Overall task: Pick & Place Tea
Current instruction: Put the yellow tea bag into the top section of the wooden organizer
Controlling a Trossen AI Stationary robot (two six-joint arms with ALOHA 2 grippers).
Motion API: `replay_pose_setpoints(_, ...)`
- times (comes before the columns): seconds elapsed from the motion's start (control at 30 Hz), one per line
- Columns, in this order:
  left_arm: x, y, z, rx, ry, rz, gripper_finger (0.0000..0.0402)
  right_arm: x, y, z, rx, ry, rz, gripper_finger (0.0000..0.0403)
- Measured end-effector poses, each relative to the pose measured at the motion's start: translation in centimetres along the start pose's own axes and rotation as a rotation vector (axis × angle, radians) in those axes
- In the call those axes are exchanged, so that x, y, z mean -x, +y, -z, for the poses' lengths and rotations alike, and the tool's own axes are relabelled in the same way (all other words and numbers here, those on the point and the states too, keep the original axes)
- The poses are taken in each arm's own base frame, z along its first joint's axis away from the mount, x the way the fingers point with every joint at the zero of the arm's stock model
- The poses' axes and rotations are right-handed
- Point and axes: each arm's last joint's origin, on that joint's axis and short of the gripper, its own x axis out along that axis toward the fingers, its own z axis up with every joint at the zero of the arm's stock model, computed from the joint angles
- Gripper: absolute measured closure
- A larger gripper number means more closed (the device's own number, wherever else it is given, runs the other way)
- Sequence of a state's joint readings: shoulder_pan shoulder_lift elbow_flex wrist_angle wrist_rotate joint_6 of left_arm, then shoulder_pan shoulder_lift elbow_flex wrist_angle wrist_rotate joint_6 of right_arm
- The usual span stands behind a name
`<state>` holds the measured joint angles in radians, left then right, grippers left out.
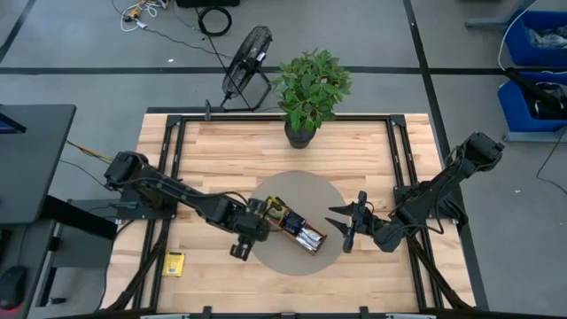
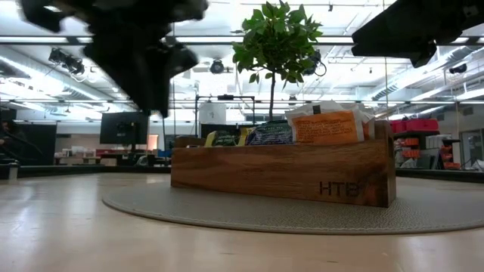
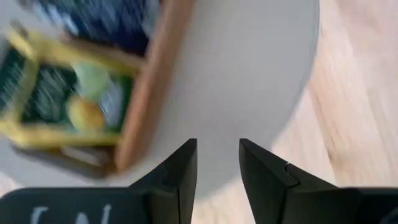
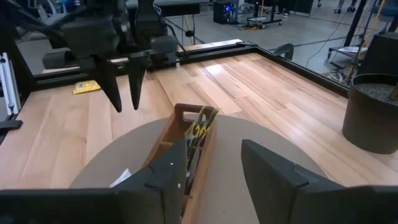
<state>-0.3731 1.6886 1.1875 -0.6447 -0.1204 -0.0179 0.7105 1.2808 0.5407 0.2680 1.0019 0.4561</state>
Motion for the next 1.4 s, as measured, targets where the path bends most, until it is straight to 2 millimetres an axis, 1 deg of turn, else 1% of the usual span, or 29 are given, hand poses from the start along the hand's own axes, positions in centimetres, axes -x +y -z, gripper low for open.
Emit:
replay_pose_setpoints(0.1,0.1,-0.5,0.7,0.032,0.074,0.014,0.0280,0.0,0.0,0.0,0.004,0.000,0.000,0.0240)
replay_pose_setpoints(0.2,0.3,-1.4,0.8,0.033,0.074,0.052,0.0280,0.0,0.0,0.0,0.010,0.000,0.000,0.0240)
replay_pose_setpoints(0.33,0.9,-2.7,0.0,0.025,-0.023,0.133,0.0280,0.0,0.0,0.0,0.012,0.000,0.000,0.0240)
replay_pose_setpoints(0.47,2.1,-3.7,-1.0,0.001,-0.158,0.168,0.0280,0.0,0.0,0.1,0.017,0.003,0.001,0.0240)
replay_pose_setpoints(0.53,2.6,-3.9,-0.5,0.001,-0.207,0.178,0.0280,0.0,0.0,0.1,0.016,0.003,0.000,0.0240)
replay_pose_setpoints(0.6,3.2,-3.8,0.2,0.030,-0.295,0.194,0.0280,0.0,0.1,0.1,0.016,0.009,-0.011,0.0240)
replay_pose_setpoints(0.73,4.6,-3.3,2.8,0.127,-0.457,0.226,0.0280,0.1,0.3,0.1,0.040,0.007,-0.037,0.0240)
replay_pose_setpoints(0.87,5.8,-3.2,6.2,0.216,-0.541,0.188,0.0280,0.4,0.8,-0.3,0.098,-0.009,-0.103,0.0240)
replay_pose_setpoints(0.93,6.1,-3.2,8.2,0.266,-0.544,0.172,0.0280,0.4,1.1,-0.6,0.112,-0.022,-0.172,0.0240)
replay_pose_setpoints(1.07,6.7,-3.3,11.2,0.375,-0.571,0.175,0.0280,0.5,1.8,-1.5,0.128,-0.055,-0.360,0.0240)
replay_pose_setpoints(1.13,6.9,-3.3,12.4,0.415,-0.545,0.189,0.0280,0.2,1.7,-1.6,0.139,-0.056,-0.396,0.0240)
replay_pose_setpoints(1.23,6.7,-3.3,14.1,0.487,-0.459,0.176,0.0280,-0.3,1.5,-1.8,0.134,-0.046,-0.455,0.0240)
replay_pose_setpoints(1.3,6.6,-3.3,15.1,0.533,-0.377,0.165,0.0280,-0.6,1.4,-1.9,0.122,-0.036,-0.503,0.0240)
replay_pose_setpoints(1.4,6.2,-3.3,16.3,0.571,-0.220,0.188,0.0280,-1.2,1.0,-2.0,0.118,-0.031,-0.482,0.0240)
